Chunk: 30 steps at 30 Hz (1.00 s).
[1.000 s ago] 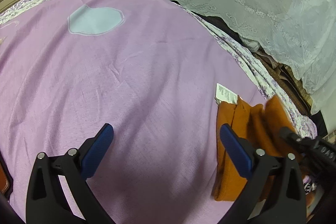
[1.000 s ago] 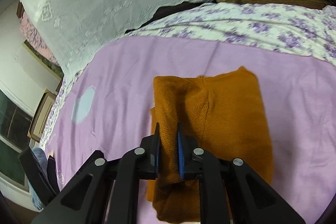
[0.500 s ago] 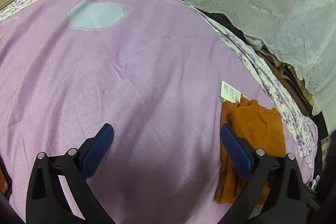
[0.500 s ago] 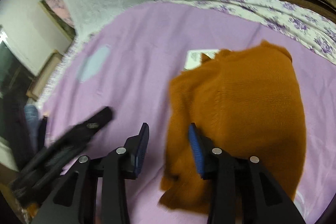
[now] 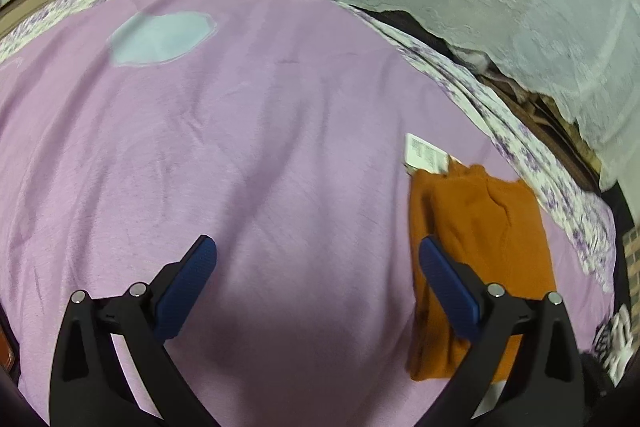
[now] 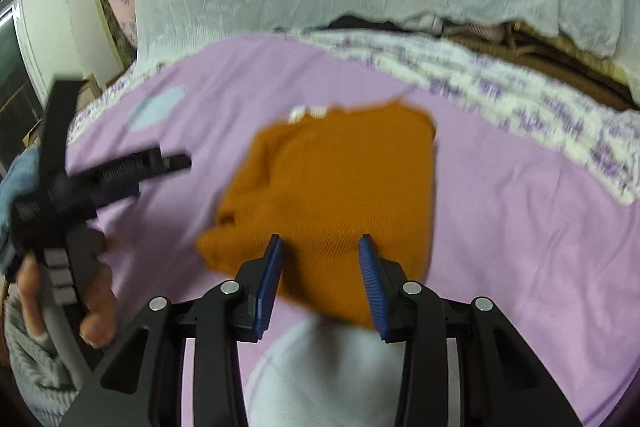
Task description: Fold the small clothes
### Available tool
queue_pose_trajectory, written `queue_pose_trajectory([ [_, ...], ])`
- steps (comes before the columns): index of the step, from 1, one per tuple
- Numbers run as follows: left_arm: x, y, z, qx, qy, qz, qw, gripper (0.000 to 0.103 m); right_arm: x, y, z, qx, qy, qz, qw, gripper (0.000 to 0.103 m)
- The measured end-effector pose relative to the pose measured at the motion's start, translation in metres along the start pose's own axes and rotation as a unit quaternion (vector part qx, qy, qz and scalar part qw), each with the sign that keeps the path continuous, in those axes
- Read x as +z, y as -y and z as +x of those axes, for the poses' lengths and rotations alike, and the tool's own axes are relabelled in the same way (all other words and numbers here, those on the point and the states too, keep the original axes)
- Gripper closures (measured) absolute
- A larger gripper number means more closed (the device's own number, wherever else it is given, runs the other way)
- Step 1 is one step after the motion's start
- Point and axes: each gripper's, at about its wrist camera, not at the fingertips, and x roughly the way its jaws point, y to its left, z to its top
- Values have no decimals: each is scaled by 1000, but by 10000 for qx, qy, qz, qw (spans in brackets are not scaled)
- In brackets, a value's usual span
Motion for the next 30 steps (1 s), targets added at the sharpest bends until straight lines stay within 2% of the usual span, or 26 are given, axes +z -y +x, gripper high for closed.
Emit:
queue_pose_trajectory([
  [2,-6,13,0,-22,41,271,9996,4,-10,-6,17,165,-206,-28,9996,62],
  [4,-14,27,3,-23,46,573,9983,4,-15,-14,24,44,-44,-214,9998,59],
  [6,-20,38,6,31,19,838,9965,4,-15,-12,24,164,-8,-182,9997,57],
  [10,-32,58,17,363,47,1346,9902,4,-17,-3,8,529,-35,-395,9978,57],
  [13,-32,56,22,324,-45,1284,9912,4,-19,12,-16,748,157,-389,9963,59],
  [16,-29,51,20,261,-66,1145,9931,4,-7,33,-34,738,477,-166,9960,62],
  [17,-28,50,14,240,12,1100,9936,4,-1,42,-36,745,534,-47,9958,66],
  [18,-27,47,6,193,138,1034,9944,4,7,54,-36,765,564,134,9954,76],
  [20,-23,47,-13,45,442,816,9957,4,20,75,-29,805,536,485,9941,86],
  [21,-21,49,-16,-18,457,788,9958,4,26,89,-22,852,489,758,9923,90],
  [24,-23,71,-17,-273,315,1039,9937,4,39,119,4,1043,289,1463,9833,92],
  [26,-32,94,-3,-78,226,1503,9883,4,46,129,22,1210,157,1757,9769,92],
  [28,-49,111,24,332,35,2011,9790,4,56,133,40,1257,108,1904,9736,92],
  [30,-58,110,32,427,115,2030,9782,4,70,138,55,1200,158,2007,9721,92],
])
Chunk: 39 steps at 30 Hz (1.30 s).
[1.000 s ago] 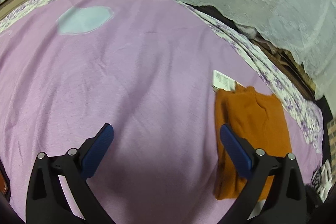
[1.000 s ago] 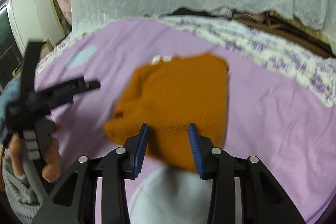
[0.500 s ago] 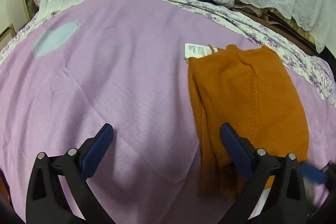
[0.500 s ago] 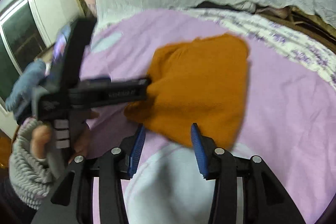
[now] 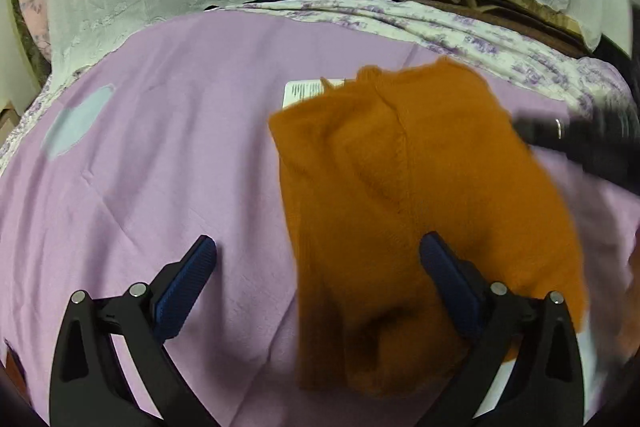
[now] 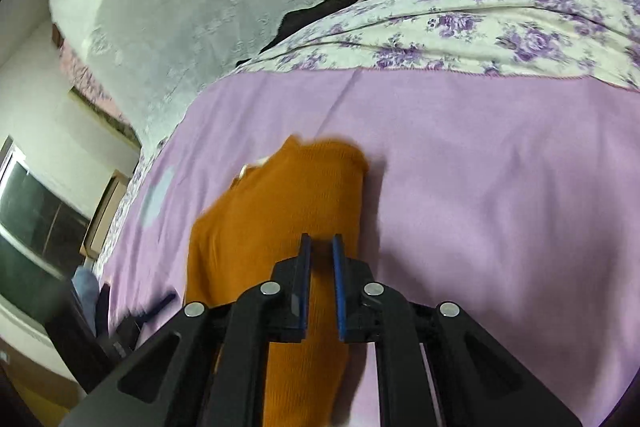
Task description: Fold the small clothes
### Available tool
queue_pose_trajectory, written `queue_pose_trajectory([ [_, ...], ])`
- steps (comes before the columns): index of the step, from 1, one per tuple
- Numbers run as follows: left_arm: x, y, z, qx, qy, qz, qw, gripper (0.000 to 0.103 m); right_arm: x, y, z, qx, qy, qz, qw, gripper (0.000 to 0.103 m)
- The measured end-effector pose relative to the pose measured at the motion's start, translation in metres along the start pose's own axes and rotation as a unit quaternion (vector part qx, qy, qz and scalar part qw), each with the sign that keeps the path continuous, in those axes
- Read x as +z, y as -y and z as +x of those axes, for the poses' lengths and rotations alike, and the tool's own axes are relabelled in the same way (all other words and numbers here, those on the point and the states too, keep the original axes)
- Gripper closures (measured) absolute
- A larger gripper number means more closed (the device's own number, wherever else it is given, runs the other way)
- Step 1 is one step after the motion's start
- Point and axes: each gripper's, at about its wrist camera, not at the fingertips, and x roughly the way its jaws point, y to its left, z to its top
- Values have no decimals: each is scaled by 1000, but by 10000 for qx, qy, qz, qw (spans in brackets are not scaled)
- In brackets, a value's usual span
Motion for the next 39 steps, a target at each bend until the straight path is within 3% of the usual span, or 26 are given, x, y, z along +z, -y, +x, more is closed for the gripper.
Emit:
queue_pose_trajectory([
  [5,2,-6,3,-205,-113,-100,9997,4,35,16,49,115,-155,400,9990,92],
  [8,1,-11,6,-332,-174,-174,9991,4,45,24,69,-117,-16,368,9993,92],
  [10,1,-12,6,-419,-212,-221,9987,4,47,39,78,47,-73,617,9981,99],
  [12,1,-15,7,-508,-229,-275,9981,4,49,45,68,267,29,800,9964,95],
  [15,4,-26,-1,-797,-113,-523,9954,4,50,29,37,539,436,460,9965,95],
  [18,6,-40,-12,-843,153,-849,9927,4,47,-5,26,1020,340,-109,9941,93],
  [20,6,-45,-9,-804,90,-964,9921,4,43,-18,36,1048,98,-310,9940,93],
  [21,6,-44,1,-730,-132,-964,9926,4,39,-20,53,871,-158,-354,9954,93],
  [24,6,-43,22,-755,-526,-1014,9906,4,31,-7,87,617,-517,-227,9965,103],
  [27,6,-42,23,-758,-503,-986,9910,4,33,6,91,1020,-479,34,9936,103],
  [30,4,-48,22,-884,-461,-1046,9895,4,27,-3,77,877,-129,-216,9958,103],
  [32,4,-56,17,-1122,-375,-1224,9854,4,22,-9,62,831,81,-342,9959,99],
  [35,8,-66,12,-1331,-255,-1436,9803,4,12,-13,39,843,299,-374,9953,80],
  [36,9,-64,9,-1392,-240,-1460,9791,4,6,-10,29,812,384,-384,9952,69],
  [39,9,-64,6,-1598,-213,-1470,9759,5,-7,-4,6,705,545,-329,9955,65],
])
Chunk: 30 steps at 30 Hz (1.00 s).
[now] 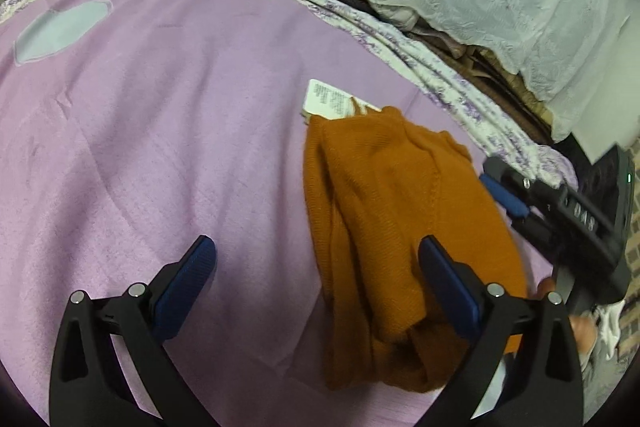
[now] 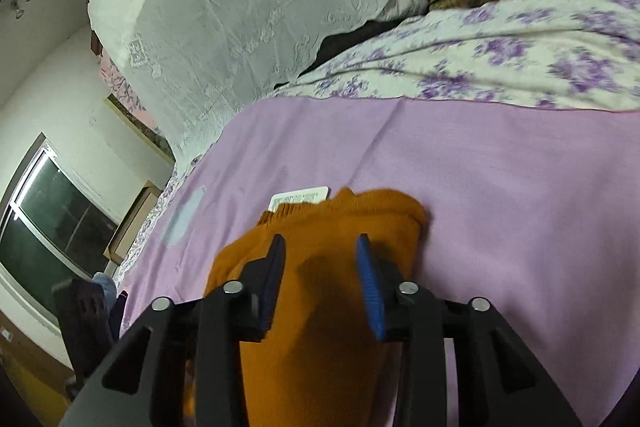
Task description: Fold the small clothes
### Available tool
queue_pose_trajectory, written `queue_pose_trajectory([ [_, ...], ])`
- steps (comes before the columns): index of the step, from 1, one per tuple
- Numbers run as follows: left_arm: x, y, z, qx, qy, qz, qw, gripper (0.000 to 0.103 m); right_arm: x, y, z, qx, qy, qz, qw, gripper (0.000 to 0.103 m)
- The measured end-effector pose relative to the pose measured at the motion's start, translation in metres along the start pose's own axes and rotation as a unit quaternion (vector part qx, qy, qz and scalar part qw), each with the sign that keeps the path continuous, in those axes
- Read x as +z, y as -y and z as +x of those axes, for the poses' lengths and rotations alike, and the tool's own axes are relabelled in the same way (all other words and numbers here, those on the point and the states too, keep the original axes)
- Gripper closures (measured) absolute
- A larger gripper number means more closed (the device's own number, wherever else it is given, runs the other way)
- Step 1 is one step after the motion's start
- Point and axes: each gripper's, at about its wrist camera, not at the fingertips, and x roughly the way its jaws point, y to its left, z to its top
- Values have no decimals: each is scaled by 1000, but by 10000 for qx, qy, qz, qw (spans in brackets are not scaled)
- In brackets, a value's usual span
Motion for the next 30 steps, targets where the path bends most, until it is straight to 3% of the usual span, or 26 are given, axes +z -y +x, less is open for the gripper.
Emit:
queue_pose_trajectory([
  [5,-2,6,3,-374,-213,70,9991,5,-20,22,-22,-65,-142,534,9984,53],
  [9,-1,-2,6,-676,-369,-170,9969,4,-40,36,-37,117,-260,852,9960,43],
  [14,-3,-6,7,-1286,-595,-335,9893,5,-48,34,-35,354,-417,893,9945,38],
  [19,-4,-2,15,-1406,-794,-337,9863,5,-49,37,-28,652,-623,1041,9905,37],
  [24,4,-5,18,-2109,-854,-571,9721,5,-42,41,-15,945,-865,1158,9850,37],
  [27,11,-1,40,-1983,-1119,-493,9725,5,-37,39,-7,1001,-976,1073,9843,37],
  [30,17,6,47,-1982,-1125,-358,9730,5,-29,38,2,1056,-1028,1005,9840,37],
])
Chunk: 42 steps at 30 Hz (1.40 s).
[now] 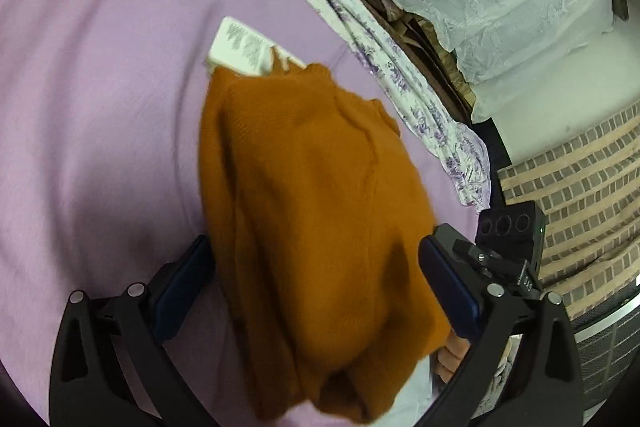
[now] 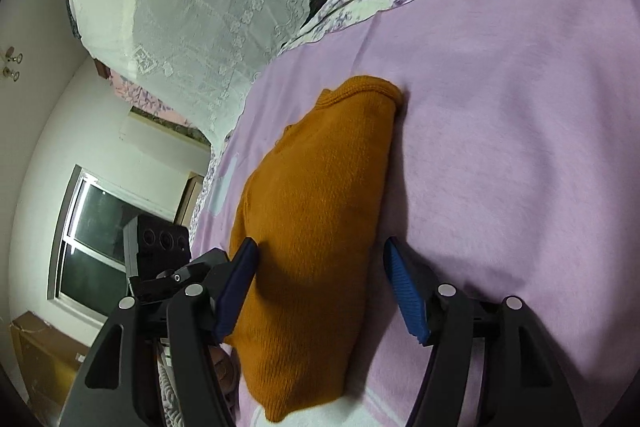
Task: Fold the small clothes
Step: 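Grasp the folded orange cardigan bundle with both grippers from its sides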
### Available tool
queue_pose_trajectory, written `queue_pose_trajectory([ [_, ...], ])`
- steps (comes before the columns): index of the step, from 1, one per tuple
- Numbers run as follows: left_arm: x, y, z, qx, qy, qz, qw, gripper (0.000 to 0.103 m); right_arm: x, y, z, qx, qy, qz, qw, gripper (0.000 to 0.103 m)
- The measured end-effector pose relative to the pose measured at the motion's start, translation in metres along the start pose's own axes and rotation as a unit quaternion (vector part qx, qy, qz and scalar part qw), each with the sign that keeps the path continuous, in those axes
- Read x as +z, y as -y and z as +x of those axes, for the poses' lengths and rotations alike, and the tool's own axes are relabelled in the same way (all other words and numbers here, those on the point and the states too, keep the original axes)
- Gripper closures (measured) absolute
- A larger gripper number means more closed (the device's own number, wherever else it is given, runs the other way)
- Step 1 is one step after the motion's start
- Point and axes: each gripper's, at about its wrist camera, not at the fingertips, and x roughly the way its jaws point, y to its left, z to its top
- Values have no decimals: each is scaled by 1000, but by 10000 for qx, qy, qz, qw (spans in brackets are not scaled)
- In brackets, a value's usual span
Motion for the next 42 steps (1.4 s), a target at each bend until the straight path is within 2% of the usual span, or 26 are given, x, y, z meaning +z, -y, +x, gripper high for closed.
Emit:
queue_pose_trajectory([
  [3,6,4,8,-48,6,15,10000,5,9,-3,11,17,-2,-68,10000,39],
  [9,2,10,3,-450,55,186,9988,5,7,-8,14,-18,60,-229,9997,40],
  [12,-1,13,7,-143,6,314,9994,11,5,-7,12,-14,74,-226,9997,42],
  [13,-3,15,11,97,-24,414,9991,13,4,-8,12,-22,74,-238,9997,42],
  [16,-7,22,13,403,19,628,9972,12,1,-10,13,-146,59,-364,9992,42],
  [20,-8,20,13,493,72,623,9968,15,-3,-18,17,-408,97,-644,9970,42],
  [25,-14,29,6,607,307,765,9947,32,-7,-25,14,-535,249,-921,9940,51],
  [28,-16,30,-3,606,473,766,9941,45,-10,-31,11,-576,349,-1114,9915,53],
  [31,-18,28,-9,527,557,715,9945,49,-12,-36,6,-573,425,-1247,9896,54],
  [36,-28,38,-18,631,701,902,9914,53,-19,-42,-2,-491,494,-1244,9898,57],
  [40,-45,51,-32,712,848,1179,9868,53,-28,-50,-7,-394,492,-1252,9901,57],
  [42,-48,48,-32,711,780,1119,9881,53,-31,-49,-5,-411,406,-1190,9912,57],
])
